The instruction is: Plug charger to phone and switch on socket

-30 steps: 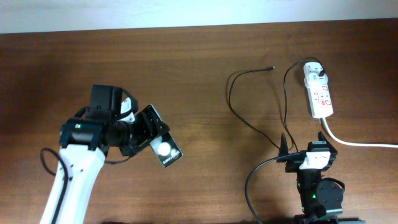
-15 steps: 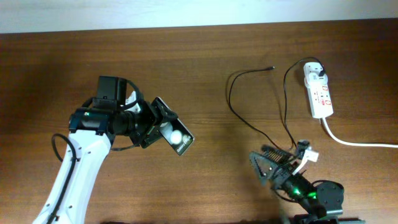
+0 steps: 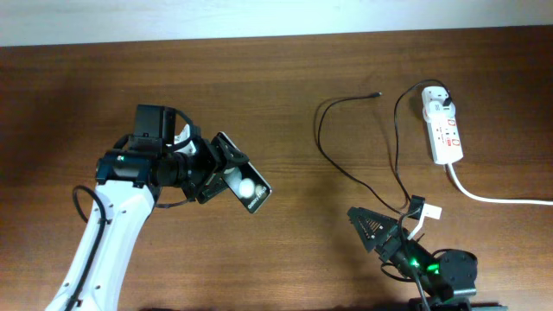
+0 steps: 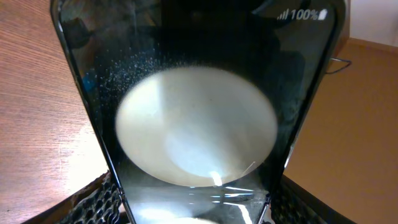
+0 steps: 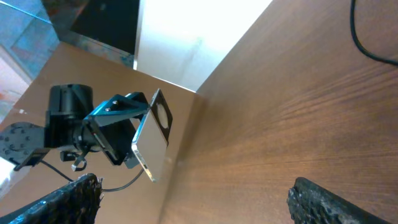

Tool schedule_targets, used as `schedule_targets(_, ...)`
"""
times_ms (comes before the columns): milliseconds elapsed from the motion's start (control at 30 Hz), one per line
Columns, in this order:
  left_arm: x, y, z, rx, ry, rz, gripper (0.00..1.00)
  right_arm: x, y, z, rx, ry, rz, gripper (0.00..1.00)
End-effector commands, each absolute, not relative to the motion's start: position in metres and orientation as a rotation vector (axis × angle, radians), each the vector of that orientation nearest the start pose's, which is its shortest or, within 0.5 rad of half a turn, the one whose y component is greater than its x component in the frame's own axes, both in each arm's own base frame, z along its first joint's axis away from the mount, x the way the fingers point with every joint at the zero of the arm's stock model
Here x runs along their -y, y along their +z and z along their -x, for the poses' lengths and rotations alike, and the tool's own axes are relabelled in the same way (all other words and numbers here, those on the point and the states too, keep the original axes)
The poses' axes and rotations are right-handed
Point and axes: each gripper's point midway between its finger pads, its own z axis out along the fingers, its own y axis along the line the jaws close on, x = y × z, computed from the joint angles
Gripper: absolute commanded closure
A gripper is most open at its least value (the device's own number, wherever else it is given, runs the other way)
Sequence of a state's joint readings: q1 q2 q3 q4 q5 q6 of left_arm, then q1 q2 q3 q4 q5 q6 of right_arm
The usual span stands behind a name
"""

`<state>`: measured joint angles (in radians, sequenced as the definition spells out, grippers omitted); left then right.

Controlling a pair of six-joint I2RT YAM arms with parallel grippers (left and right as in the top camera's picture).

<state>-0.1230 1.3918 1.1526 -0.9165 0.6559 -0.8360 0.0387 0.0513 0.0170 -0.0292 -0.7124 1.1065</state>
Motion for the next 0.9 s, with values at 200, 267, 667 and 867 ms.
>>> schedule_targets(200, 0.144, 0.188, -0.305, -2.684, -1.200, 1.003, 0.37, -0.154, 0.231, -0.226, -1.947, 1.352, -0.004, 0.08)
schedule_targets(267, 0.144, 0.188, -0.305, -2.670, -1.211, 1.095, 0.36, -0.181, 0.240, -0.237, -1.992, 1.333, 0.062, 0.09)
schedule_targets(667, 0.142, 0.187, -0.306, -2.645, -1.208, 1.226, 0.37, -0.312, 0.177, -0.278, -2.109, 1.279, 0.128, 0.26)
schedule_targets(867, 0.147, 0.187, -0.304, -2.661, -1.202, 1.207, 0.37, -0.319, 0.205, -0.286, -2.029, 1.309, 0.139, 0.36)
